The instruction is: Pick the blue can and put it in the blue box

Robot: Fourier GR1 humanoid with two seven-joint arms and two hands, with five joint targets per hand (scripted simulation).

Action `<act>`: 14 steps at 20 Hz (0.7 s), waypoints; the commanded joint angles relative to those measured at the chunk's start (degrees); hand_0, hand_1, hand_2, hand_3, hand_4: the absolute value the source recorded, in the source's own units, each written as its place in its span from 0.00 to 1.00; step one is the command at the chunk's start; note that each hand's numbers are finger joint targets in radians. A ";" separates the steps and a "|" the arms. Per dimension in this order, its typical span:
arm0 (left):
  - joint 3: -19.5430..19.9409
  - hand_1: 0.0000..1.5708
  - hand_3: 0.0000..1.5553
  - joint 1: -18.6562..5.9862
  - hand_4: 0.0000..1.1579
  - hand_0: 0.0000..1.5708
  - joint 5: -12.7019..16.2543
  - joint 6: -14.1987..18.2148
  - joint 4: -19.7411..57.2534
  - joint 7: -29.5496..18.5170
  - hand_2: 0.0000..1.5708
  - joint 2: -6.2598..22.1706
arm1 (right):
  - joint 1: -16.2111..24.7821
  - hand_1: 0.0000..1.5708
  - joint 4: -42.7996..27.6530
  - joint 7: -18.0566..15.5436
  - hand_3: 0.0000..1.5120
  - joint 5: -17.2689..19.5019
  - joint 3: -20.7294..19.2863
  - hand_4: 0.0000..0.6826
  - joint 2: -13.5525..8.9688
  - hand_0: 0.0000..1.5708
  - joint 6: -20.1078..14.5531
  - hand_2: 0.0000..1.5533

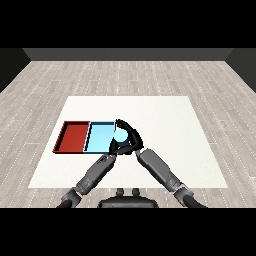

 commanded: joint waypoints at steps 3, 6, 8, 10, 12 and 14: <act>3.82 1.00 0.97 -1.52 0.98 1.00 -2.19 -2.82 3.41 -0.97 1.00 0.77 | 3.84 0.00 -6.14 4.02 0.00 0.58 -2.58 0.00 -2.25 0.00 2.27 0.00; 1.49 1.00 0.97 -1.40 0.98 1.00 -2.99 0.98 -0.07 2.24 1.00 -0.43 | 5.01 0.00 -7.70 3.83 0.00 0.85 -4.32 0.00 -1.88 0.00 4.34 0.00; 4.91 1.00 0.97 -2.07 0.98 1.00 -4.22 -2.93 4.59 -0.61 1.00 -0.44 | 5.56 0.00 -8.87 3.76 0.00 1.95 -5.20 0.00 -2.62 0.00 4.80 0.00; 5.11 1.00 0.96 1.79 0.98 1.00 -6.44 -2.22 2.54 -1.90 1.00 -0.44 | 8.33 0.00 -11.11 3.14 0.00 2.17 -5.74 0.00 -1.63 0.00 4.31 0.00; 4.79 1.00 0.97 3.23 0.97 1.00 -7.26 -1.29 -0.82 -0.37 1.00 -0.05 | 12.11 0.00 -16.68 4.19 0.00 1.13 -7.18 0.00 -5.42 0.00 6.11 0.00; 5.14 1.00 0.97 0.46 0.97 1.00 -6.41 -0.30 2.57 -0.34 1.00 -0.46 | 12.40 0.00 -15.94 3.90 0.00 -0.06 -10.17 0.00 -5.15 0.00 8.52 0.00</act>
